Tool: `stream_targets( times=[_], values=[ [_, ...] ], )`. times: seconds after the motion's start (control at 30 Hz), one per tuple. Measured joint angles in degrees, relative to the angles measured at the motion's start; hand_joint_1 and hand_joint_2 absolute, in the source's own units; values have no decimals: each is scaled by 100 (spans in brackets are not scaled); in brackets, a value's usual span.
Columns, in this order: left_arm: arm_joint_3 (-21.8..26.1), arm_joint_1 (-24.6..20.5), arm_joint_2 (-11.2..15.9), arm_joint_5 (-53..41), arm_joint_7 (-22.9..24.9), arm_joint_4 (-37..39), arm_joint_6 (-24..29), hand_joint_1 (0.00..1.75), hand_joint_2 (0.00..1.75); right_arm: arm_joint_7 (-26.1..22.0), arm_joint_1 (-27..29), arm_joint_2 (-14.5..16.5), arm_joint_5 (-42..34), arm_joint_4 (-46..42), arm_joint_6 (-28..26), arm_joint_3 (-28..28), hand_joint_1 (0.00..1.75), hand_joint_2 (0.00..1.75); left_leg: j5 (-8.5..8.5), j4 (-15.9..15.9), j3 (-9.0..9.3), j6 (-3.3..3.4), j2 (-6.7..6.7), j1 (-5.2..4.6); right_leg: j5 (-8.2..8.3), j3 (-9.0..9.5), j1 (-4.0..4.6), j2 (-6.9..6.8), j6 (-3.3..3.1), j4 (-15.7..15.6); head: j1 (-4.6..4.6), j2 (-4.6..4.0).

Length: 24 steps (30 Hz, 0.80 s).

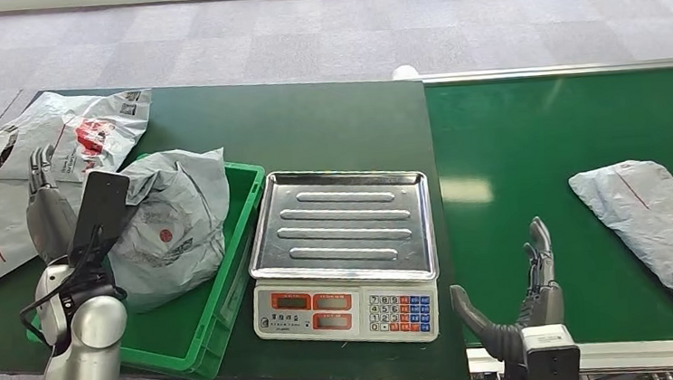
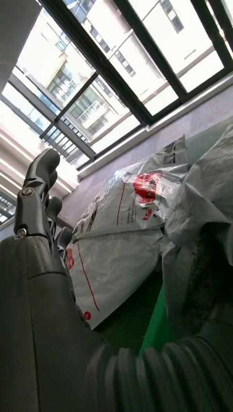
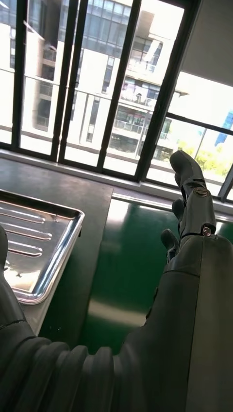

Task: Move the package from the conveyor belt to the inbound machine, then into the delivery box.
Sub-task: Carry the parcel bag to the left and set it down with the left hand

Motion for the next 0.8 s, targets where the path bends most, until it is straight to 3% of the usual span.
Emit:
stream_targets(
  times=[0.2, 0.33, 0.47, 0.6, 0.7, 0.8],
  values=[
    [280, 601, -19, 1376, -1389, -488, 576, 0, 175, 138, 148, -134, 82, 49, -57, 134, 0, 175, -6, 0, -1, -3, 6, 0, -5, -3, -3, 6, -3, 0, 0, 0],
    [422, 1147, -51, 1885, -1675, -956, 521, 0, 175, 201, 290, -167, 175, 49, -67, 143, 0, 175, -11, -1, -4, -1, 7, 0, -10, -5, -3, 2, -5, -1, 0, 0],
    [625, 1724, -65, 2967, -2129, -1361, 139, 0, 175, 265, 464, -169, 263, 41, -72, 128, 0, 175, -17, -2, 1, -7, 14, -1, -14, -3, 0, 11, -10, -1, 0, 0],
    [947, 2511, -126, 4258, -3013, -1852, -481, 0, 175, 231, 700, -169, 210, 3, -80, 53, 0, 175, -22, -3, 0, -12, 22, -1, -19, -7, 4, 15, -16, -1, 0, 0],
    [1125, 3107, -344, 4780, -3614, -2275, -895, 0, 175, 132, 824, -173, 217, -20, -82, -40, 0, 175, -29, -3, 1, -9, 24, -1, -26, -5, 2, 15, -13, -2, 0, 0],
    [1105, 3698, -623, 4691, -3867, -2596, -1119, 0, 175, -52, 948, -205, 116, -56, -83, -188, 0, 175, -41, -2, 9, 1, 24, -1, -35, -2, -5, 14, -4, -4, -1, 0]
  ],
)
